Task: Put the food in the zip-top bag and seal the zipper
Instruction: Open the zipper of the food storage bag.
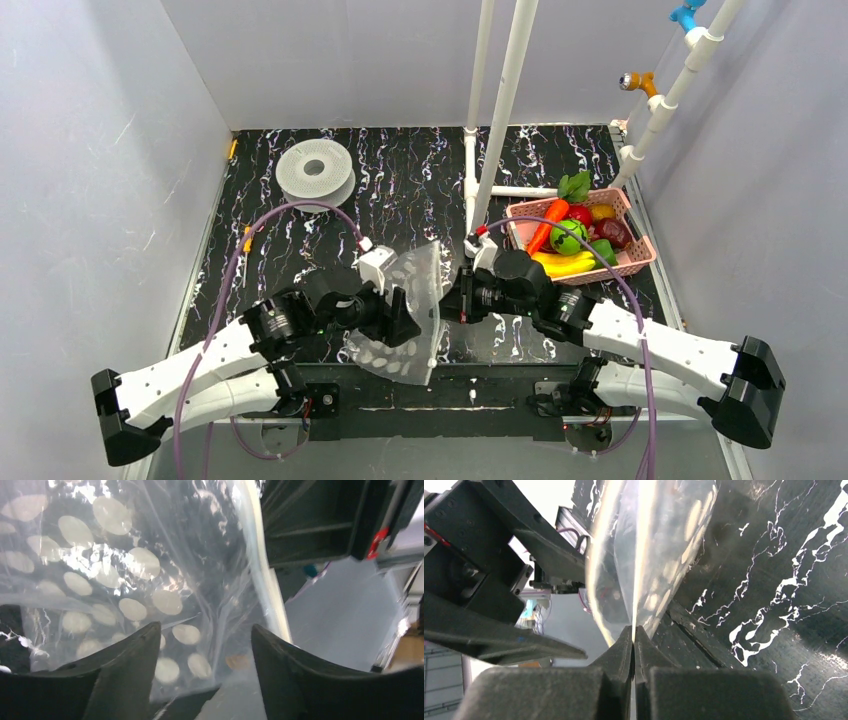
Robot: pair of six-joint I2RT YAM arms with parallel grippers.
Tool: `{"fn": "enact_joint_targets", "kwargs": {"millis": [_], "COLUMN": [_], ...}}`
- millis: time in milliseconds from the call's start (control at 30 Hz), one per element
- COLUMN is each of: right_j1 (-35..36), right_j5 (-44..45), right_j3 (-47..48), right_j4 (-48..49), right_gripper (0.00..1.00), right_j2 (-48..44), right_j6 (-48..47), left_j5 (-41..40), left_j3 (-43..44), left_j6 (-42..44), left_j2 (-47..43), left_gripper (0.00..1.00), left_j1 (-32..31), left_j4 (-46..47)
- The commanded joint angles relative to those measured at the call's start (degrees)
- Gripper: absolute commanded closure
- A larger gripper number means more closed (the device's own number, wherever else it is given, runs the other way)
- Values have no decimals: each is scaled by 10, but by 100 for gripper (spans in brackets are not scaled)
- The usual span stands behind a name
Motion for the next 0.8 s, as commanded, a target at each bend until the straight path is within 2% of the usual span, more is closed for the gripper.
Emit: {"fn": "enact_joint_targets", "kwargs": {"millis": [0, 100, 267, 600, 767], "right_j1": [4, 4, 5, 38, 48], "right_j5": [59, 72, 83, 145, 156], "right_j3": [59, 85, 118, 147, 149], "right_j4": [-44, -58, -56, -62, -64], "right_gripper": [99, 99, 99, 99, 99], "right_j2": [-7, 0, 18, 41, 50], "right_j6": [-22, -36, -39, -42, -46], "left_j5": [-74, -124, -215, -268, -249], "left_j3": [92, 166, 268, 326, 329], "left_j6": [22, 40, 22, -36, -31], "left_j2": [0, 26, 92, 181, 199], "left_gripper": [19, 15, 17, 23, 21], "left_j1": [0, 0, 1, 0, 0], "left_j4": [-79, -133, -191, -193, -179]}}
